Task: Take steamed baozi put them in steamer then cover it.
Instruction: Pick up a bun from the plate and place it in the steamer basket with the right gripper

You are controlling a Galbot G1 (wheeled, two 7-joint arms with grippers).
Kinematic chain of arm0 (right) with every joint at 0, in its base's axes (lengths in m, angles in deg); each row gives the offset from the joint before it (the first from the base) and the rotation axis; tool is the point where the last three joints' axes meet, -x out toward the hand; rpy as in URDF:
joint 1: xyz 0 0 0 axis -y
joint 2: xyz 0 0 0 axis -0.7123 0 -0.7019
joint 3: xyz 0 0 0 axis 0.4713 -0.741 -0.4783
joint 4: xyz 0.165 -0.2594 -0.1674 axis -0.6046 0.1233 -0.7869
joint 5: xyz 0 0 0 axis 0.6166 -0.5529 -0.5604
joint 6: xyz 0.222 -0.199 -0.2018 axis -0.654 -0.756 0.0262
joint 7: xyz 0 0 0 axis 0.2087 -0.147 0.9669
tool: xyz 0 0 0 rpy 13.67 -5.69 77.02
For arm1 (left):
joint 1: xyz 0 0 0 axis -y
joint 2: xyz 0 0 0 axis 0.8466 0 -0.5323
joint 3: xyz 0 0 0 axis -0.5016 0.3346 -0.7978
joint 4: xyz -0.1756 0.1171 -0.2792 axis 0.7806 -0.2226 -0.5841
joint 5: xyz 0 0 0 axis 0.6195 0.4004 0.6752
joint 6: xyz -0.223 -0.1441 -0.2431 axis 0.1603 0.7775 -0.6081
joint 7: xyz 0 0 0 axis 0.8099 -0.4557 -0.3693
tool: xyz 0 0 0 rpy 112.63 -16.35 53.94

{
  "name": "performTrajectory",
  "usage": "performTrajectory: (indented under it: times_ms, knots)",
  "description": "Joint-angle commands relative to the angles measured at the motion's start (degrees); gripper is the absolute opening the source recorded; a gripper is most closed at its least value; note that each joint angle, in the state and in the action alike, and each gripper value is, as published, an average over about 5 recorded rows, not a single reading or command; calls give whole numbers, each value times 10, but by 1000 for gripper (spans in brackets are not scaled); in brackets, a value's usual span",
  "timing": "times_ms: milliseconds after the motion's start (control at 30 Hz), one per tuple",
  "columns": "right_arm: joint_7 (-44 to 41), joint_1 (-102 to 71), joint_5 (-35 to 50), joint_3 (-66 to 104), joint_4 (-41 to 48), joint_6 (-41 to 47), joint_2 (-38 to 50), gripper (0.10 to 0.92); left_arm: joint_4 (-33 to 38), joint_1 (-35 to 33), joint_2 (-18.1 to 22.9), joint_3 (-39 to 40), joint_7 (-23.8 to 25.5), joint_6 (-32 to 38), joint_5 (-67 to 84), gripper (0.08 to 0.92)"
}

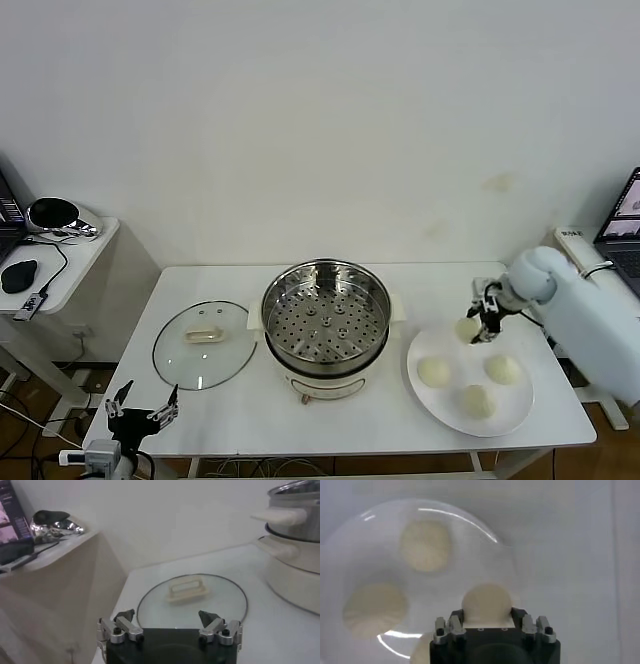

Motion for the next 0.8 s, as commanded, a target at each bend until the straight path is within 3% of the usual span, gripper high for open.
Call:
performTrajectory:
  times_ms: [33, 267, 400, 600, 800]
  knots:
    - [-10, 144, 101, -103, -33, 18, 31, 588, 2, 3, -1, 1, 0, 0, -1, 823]
    - [-20, 288, 175, -213, 22, 23, -83, 588, 7, 9, -5, -5, -7, 3, -4, 823]
    - [-41, 331, 194, -229, 96, -1, -176, 586, 5, 8, -3, -8, -13, 11, -7, 823]
    - [-75, 339, 209, -225, 267, -258, -321, 585, 5, 1, 0, -8, -19, 19, -16, 823]
    - [-82, 309, 159, -223, 254, -392, -359, 585, 6, -5, 1, -10, -21, 20, -17, 823]
